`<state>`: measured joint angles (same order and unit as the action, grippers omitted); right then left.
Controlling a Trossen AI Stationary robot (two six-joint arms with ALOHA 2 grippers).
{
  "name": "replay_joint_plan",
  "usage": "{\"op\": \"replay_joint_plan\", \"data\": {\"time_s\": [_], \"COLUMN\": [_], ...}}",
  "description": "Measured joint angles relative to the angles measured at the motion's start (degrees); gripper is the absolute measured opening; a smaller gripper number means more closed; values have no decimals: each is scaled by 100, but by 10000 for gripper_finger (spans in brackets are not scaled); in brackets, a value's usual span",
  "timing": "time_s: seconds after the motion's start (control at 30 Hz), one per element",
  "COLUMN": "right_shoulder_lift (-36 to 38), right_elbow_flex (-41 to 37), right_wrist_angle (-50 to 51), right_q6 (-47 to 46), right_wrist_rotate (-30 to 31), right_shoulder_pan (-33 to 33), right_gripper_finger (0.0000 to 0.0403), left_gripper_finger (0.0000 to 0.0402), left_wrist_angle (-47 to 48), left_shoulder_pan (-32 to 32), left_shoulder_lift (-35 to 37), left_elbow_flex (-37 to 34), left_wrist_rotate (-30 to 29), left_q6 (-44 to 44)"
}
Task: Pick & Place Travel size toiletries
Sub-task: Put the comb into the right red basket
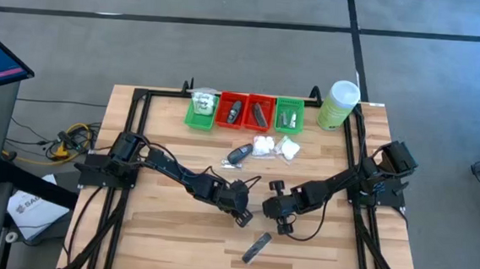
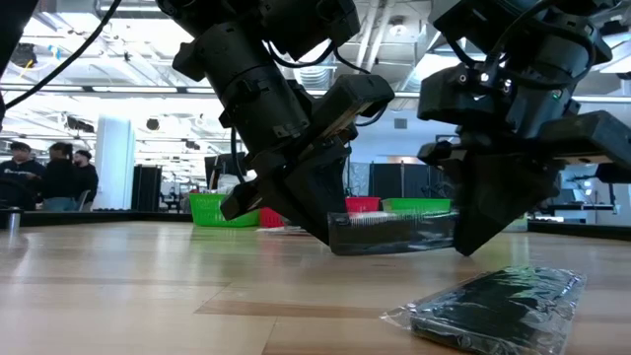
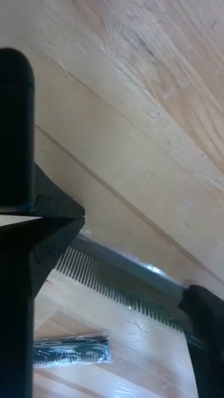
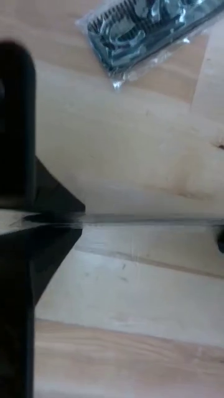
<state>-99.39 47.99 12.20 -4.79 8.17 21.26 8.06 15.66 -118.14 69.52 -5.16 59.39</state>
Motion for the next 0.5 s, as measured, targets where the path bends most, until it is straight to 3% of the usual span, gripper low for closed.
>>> {"op": "replay_joint_plan", "data": {"time_s": [0.23,0.37,0.5], "right_shoulder_lift": [20,231,727], "right_elbow_flex": [194,299,302], "right_wrist_angle": [546,792,1035], "right_q6": [-512,-717,-1215], "right_wrist_rotate": [-121,-77,-77], "right_shoulder_pan": [-66,-125,-350], "right_gripper_finger": [12,9,5], "left_gripper_finger": [1,1,1], "left_wrist_angle": [128,68,174], "left_shoulder_pan": [17,15,11], "left_shoulder_lift": [555,1322,2183], "left_elbow_flex": [-44,-11,-13], "left_wrist_rotate": [1,-872,-2223], "left_q6": [-161,-349,-684]}}
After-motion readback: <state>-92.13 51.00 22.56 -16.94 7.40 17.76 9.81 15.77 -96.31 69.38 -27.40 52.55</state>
